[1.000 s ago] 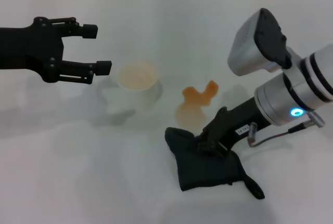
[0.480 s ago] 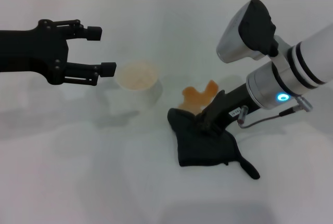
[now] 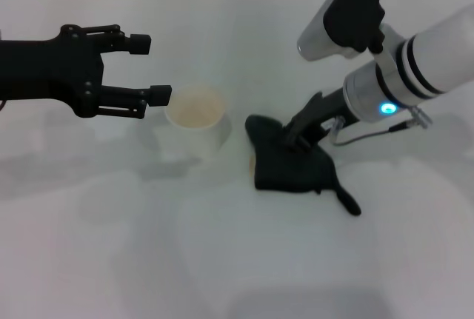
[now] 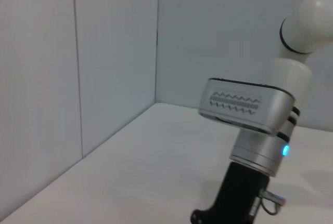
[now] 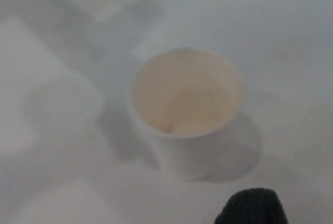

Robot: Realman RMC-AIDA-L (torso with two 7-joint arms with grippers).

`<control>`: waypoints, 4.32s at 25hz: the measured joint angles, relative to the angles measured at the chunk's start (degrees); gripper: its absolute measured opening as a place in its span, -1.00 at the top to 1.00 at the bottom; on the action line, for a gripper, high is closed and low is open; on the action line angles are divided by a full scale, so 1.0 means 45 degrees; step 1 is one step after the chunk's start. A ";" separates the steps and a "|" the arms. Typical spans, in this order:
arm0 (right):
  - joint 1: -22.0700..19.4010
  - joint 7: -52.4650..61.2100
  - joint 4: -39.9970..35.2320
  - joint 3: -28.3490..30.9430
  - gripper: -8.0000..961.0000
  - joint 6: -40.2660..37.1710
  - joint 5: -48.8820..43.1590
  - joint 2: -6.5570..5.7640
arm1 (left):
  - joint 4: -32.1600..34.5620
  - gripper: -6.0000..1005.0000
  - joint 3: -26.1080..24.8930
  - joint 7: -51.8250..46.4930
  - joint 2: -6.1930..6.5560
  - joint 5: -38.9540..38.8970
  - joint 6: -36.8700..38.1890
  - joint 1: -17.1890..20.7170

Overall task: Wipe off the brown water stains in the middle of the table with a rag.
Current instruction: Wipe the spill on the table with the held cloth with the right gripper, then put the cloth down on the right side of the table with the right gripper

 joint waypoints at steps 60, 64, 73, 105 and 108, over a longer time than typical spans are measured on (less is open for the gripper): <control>0.1543 0.1843 0.1323 -0.0301 0.84 0.0956 -0.0227 -0.0013 | -0.0143 -0.74 0.0089 0.0777 -0.0258 0.0080 -0.0167 0.0128; 0.1695 0.1914 0.1696 0.0753 0.84 0.1045 -0.1150 -0.0021 | -0.0143 -0.74 0.0084 0.0777 -0.0279 0.0135 -0.0185 0.0129; 0.1606 0.1944 0.2079 0.3097 0.84 0.1143 -0.3015 -0.0052 | -0.0140 -0.74 0.0083 0.0776 -0.0345 0.0158 -0.0213 0.0168; 0.0697 0.2469 0.0286 0.0419 0.84 0.0162 -0.1514 0.0110 | -0.0156 -0.74 0.0088 0.0814 -0.0440 0.0330 -0.0263 0.0130; 0.0430 0.2524 -0.0173 0.0204 0.84 -0.0108 -0.1410 0.0106 | -0.0156 -0.74 0.0088 0.0814 -0.0440 0.0332 -0.0279 0.0129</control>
